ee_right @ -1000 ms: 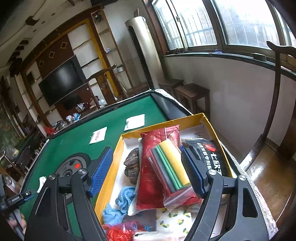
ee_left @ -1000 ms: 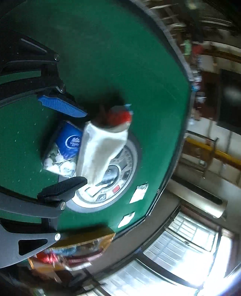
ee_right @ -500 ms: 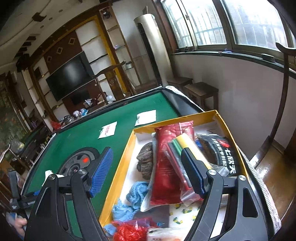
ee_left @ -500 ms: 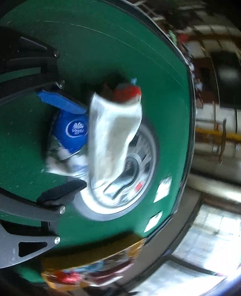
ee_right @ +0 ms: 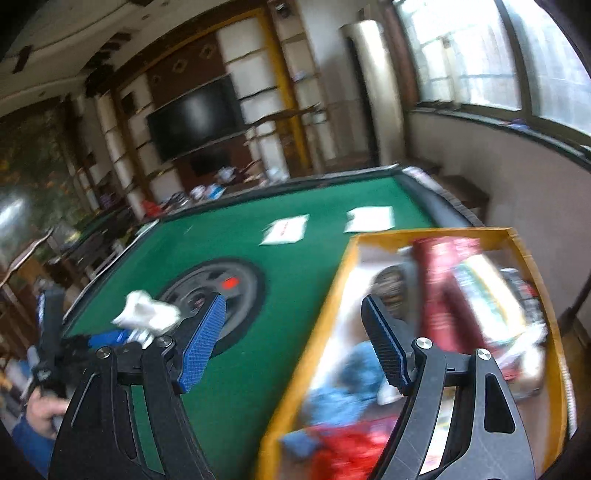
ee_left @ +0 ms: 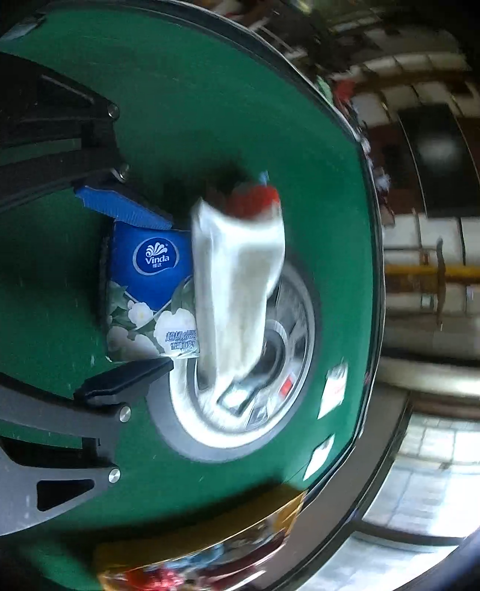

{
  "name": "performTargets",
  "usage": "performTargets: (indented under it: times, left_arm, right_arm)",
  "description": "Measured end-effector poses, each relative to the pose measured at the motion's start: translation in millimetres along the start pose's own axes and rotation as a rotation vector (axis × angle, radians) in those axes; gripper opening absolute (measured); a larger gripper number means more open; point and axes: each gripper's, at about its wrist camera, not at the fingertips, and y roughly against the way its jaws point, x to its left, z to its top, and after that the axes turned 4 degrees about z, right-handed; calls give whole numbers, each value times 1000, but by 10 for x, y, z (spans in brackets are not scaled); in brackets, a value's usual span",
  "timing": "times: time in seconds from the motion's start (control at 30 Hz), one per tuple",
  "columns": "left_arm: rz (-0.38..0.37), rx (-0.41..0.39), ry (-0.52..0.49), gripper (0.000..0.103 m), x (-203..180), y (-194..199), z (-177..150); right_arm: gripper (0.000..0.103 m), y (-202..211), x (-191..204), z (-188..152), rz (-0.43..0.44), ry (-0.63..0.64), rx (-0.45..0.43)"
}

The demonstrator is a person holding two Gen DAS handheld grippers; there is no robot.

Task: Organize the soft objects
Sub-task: 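Move both open tools back to the table over the white sock and blue Vinda pack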

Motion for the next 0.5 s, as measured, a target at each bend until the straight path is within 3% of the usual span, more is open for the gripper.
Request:
performTargets:
  times: [0.17,0.33,0.5]
  left_arm:
    - [13,-1,102,69,283,69,54]
    - [32,-58,179,69,603,248,97]
    - [65,-114,250,69,913,354,128]
  right_arm:
    - [77,-315,457,41,162,-3,131]
    - [77,-879,1016,53,292,-38,271]
    - [77,-1571,1321,-29,263,-65,376]
